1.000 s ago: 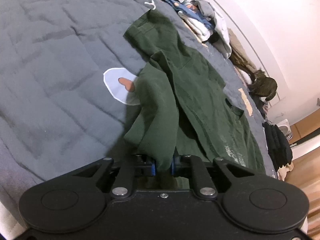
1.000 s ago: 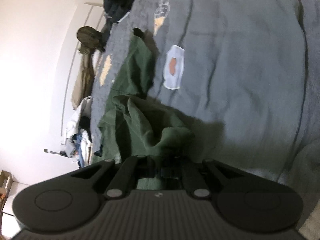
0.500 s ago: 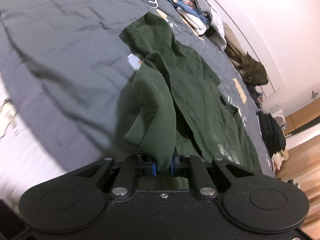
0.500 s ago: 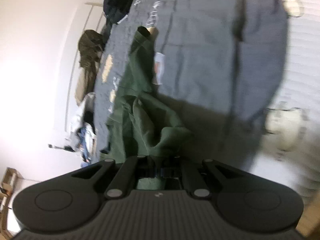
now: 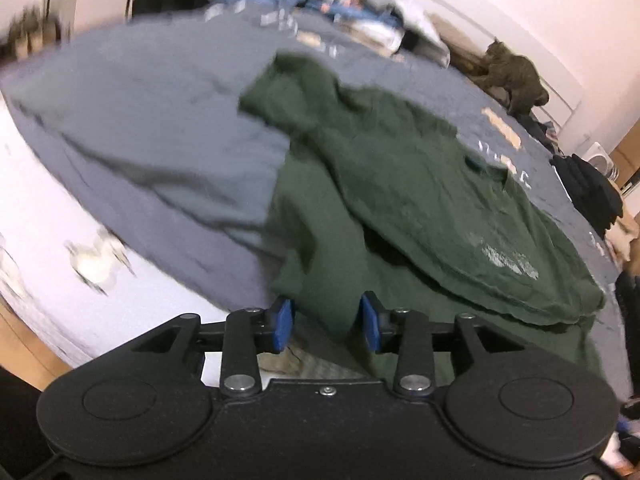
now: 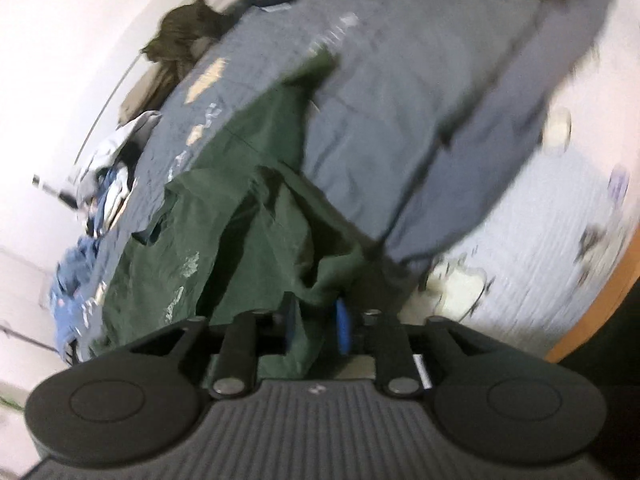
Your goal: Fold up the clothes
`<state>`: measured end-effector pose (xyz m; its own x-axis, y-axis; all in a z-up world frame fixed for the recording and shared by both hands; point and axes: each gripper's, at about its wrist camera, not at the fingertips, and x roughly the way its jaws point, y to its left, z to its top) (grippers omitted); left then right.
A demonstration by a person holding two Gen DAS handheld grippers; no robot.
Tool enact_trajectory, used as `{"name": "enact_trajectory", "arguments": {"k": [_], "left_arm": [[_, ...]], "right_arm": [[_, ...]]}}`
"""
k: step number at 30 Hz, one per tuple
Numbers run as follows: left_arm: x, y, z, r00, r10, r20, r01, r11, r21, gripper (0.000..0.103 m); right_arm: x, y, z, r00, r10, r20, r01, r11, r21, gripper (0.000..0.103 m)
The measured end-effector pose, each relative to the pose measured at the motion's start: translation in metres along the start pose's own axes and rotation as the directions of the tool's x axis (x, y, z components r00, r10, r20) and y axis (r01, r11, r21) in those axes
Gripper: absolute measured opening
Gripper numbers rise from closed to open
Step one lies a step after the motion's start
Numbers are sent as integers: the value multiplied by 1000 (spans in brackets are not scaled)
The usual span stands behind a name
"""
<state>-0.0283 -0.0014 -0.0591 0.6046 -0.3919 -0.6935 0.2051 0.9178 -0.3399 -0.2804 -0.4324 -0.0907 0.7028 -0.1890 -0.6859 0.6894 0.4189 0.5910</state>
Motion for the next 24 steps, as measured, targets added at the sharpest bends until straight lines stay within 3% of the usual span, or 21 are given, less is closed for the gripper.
{"name": "enact_trajectory", "arguments": {"k": [1, 4, 8, 11, 13, 15, 16, 18, 20, 24], "left_arm": [[-4, -2, 2, 1000, -4, 19, 4, 1000, 26, 38], [-15, -13, 10, 997, -30, 76, 21, 993, 112, 44], [-11, -40, 20, 989, -115, 96, 88, 965, 247, 46], [5, -67, 29, 980, -187, 61, 152, 918, 366, 46], [20, -80, 32, 965, -259, 48, 211, 869, 448, 47], [36, -87, 35, 938, -346, 10, 299, 824, 481, 47], [45, -90, 37, 932, -363, -15, 324, 812, 485, 47], [56, -93, 36, 926, -376, -32, 339, 791, 509, 47], [64, -96, 30, 926, -374, -54, 341, 767, 544, 47], [70, -110, 11, 933, -349, -92, 324, 700, 636, 48]], "right_arm": [[-8, 6, 2, 1000, -14, 23, 15, 999, -51, 37], [-27, 26, 13, 999, 11, 45, 0, 972, -233, 41], [-44, 66, 20, 992, 60, 114, 3, 875, -484, 43], [-30, 96, 27, 987, 155, 44, -98, 797, -596, 44], [-9, 118, 27, 978, 206, -32, -174, 725, -666, 44], [16, 140, 19, 976, 202, -82, -194, 630, -752, 44], [30, 150, 14, 973, 202, -114, -212, 574, -791, 44], [57, 161, 7, 969, 180, -172, -241, 514, -823, 44], [77, 168, 2, 963, 175, -204, -264, 481, -836, 44], [91, 166, -8, 959, 160, -235, -283, 462, -841, 44]]}}
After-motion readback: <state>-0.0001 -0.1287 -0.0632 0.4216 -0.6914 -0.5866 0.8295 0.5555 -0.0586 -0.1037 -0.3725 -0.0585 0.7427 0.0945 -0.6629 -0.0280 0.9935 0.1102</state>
